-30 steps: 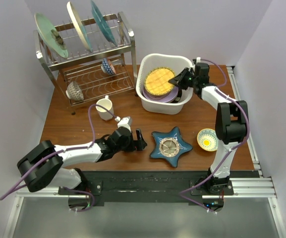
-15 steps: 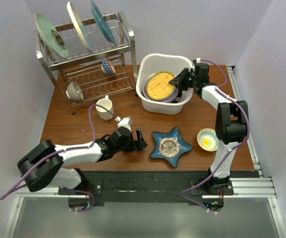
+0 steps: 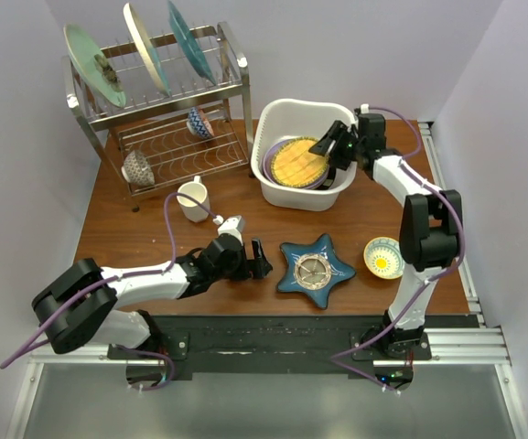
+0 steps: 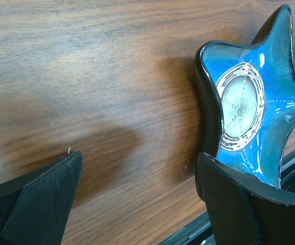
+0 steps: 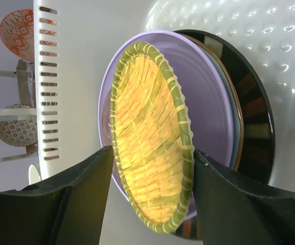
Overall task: Place the plates into the plastic bin on the countertop
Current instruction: Place the plate in the plastic bin, then pick up the plate from the corner of the board.
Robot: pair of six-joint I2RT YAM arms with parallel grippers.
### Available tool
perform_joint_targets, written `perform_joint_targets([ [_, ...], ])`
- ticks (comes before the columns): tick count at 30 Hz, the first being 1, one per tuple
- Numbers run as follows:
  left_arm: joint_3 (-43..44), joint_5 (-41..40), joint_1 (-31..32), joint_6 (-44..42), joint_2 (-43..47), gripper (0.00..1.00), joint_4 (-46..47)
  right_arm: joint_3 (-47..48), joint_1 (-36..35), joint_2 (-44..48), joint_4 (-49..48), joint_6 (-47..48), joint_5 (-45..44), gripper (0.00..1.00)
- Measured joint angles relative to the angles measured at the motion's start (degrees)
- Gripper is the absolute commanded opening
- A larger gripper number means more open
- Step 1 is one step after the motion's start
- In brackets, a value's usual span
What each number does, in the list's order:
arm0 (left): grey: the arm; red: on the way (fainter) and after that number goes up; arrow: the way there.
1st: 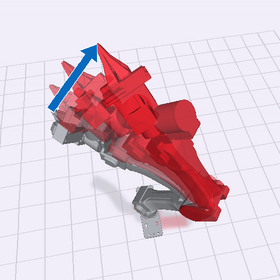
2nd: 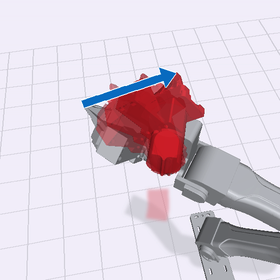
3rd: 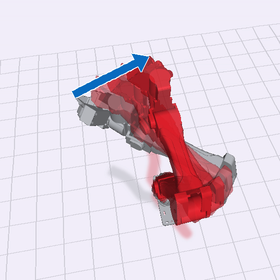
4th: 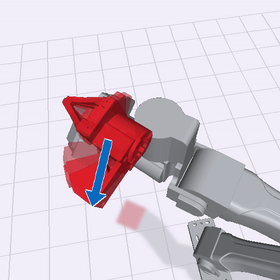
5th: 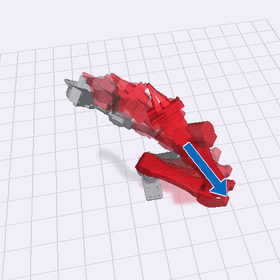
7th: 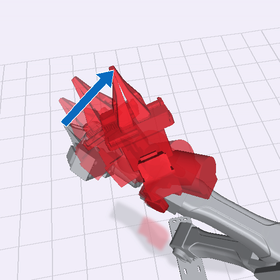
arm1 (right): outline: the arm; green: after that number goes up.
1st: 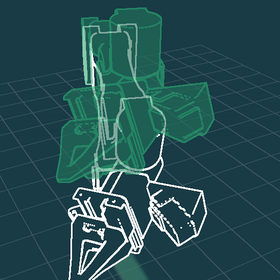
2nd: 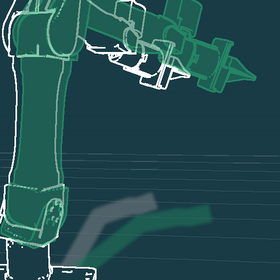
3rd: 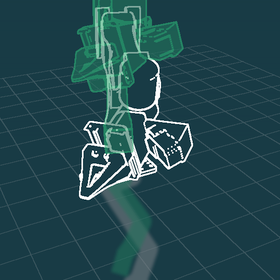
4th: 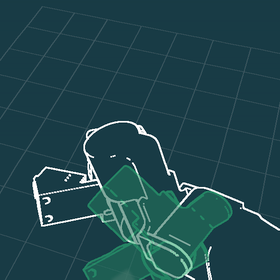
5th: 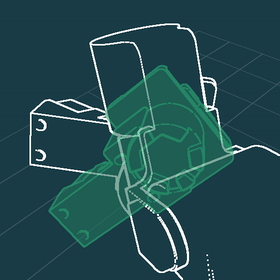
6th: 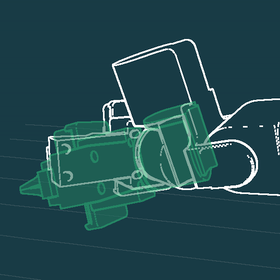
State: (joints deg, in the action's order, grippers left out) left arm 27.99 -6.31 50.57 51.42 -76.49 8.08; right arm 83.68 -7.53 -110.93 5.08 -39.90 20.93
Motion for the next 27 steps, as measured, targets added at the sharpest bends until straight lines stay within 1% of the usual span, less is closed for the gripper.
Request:
perform_joint_targets([
  [1, 0.0, 0.1, 0.0, 0.0, 0.0, 0.99, 0.0, 0.0, 0.0, 0.9, 0.9, 0.6, -0.8, 0.67],
  [7, 0.0, 1.4, 0.0, 0.0, 0.0, 0.98, 0.5, 0.0, 0.8, 6.1, 4.8, 4.1, -4.7, 0.69],
  [18, 0.7, 3.3, 0.1, 0.0, 0.0, 0.98, 1.1, -0.8, 1.2, 10.4, 6.3, 6.5, -6.3, 0.7],
  [21, 1.0, 3.6, 0.2, 0.0, 0.0, 0.98, 1.3, -1.9, 1.2, 14.7, 7.6, 6.7, -6.3, 0.72],
  [27, 3.8, 4.2, 1.5, 0.0, -2.2, 0.98, 1.6, -5.1, 1.2, 27.1, 8.3, 7.9, -6.2, 0.73],
])
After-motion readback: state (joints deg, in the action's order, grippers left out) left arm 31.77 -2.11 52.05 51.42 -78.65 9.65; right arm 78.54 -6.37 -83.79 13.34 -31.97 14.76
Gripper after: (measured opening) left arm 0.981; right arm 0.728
